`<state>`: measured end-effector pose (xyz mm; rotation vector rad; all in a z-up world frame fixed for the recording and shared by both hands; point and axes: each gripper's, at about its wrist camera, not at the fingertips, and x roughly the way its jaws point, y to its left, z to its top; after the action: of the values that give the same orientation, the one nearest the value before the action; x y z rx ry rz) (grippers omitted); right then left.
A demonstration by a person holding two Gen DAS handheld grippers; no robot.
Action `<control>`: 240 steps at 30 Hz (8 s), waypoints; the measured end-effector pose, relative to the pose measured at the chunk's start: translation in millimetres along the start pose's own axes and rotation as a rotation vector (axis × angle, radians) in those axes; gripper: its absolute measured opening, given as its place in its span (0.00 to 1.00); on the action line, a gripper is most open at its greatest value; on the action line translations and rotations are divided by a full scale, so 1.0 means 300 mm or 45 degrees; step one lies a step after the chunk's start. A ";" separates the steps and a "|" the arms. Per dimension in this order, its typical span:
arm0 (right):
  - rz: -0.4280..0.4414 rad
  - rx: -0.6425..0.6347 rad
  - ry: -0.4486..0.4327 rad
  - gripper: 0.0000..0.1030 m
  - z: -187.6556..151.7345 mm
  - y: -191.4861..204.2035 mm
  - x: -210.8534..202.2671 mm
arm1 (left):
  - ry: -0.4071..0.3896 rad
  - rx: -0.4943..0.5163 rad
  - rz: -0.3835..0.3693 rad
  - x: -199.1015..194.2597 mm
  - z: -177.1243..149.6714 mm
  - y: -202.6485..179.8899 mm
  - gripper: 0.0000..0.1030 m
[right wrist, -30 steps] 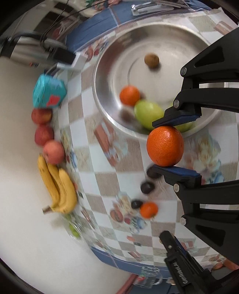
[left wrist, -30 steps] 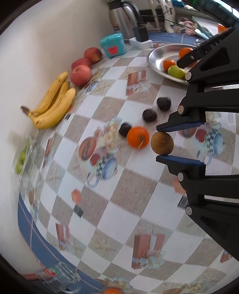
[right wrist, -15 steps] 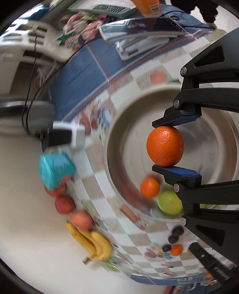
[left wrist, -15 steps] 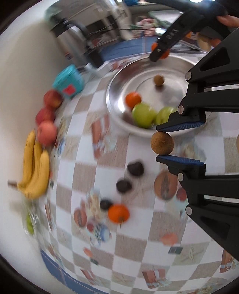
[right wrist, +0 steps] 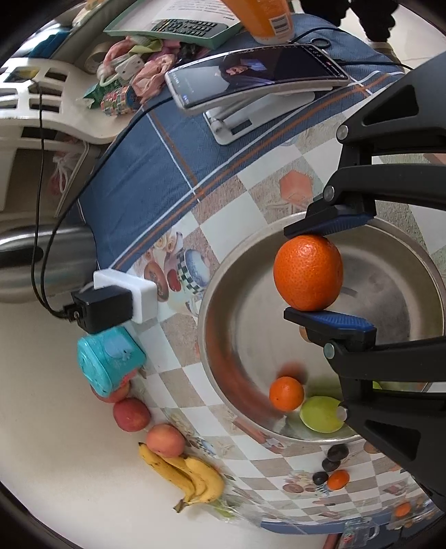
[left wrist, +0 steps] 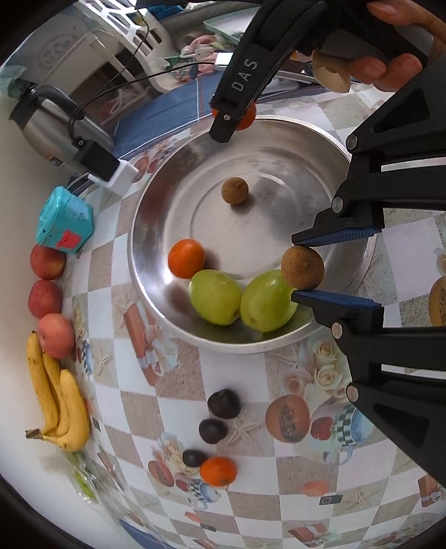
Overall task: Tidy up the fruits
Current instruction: 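Carry the kiwi and orange over the steel bowl and open both grippers, then withdraw both open grippers from the bowl toward the remaining fruits, then lower the left gripper onto the small tangerine and close it while the right gripper approaches the dark plums, then close the right gripper on a dark plum while the left gripper holds the tangerine, then carry the tangerine and plum over the steel bowl with both grippers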
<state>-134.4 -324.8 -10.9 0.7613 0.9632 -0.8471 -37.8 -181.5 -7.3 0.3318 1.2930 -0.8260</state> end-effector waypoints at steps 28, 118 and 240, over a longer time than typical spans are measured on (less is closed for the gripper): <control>0.050 -0.021 -0.004 0.73 -0.013 0.011 0.013 | -0.007 0.003 0.026 -0.024 0.020 0.013 0.80; 0.313 -0.665 -0.040 0.94 -0.221 0.811 0.051 | -0.294 -0.548 0.108 -0.141 0.192 0.760 0.97; 0.415 -0.407 -0.013 0.29 -0.122 0.426 -0.048 | -0.126 -0.522 0.003 -0.070 0.106 0.517 0.36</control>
<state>-41.6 -230.9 10.3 0.6140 0.9066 -0.4003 92.6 -89.5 -13.2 -0.0339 1.3323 -0.5501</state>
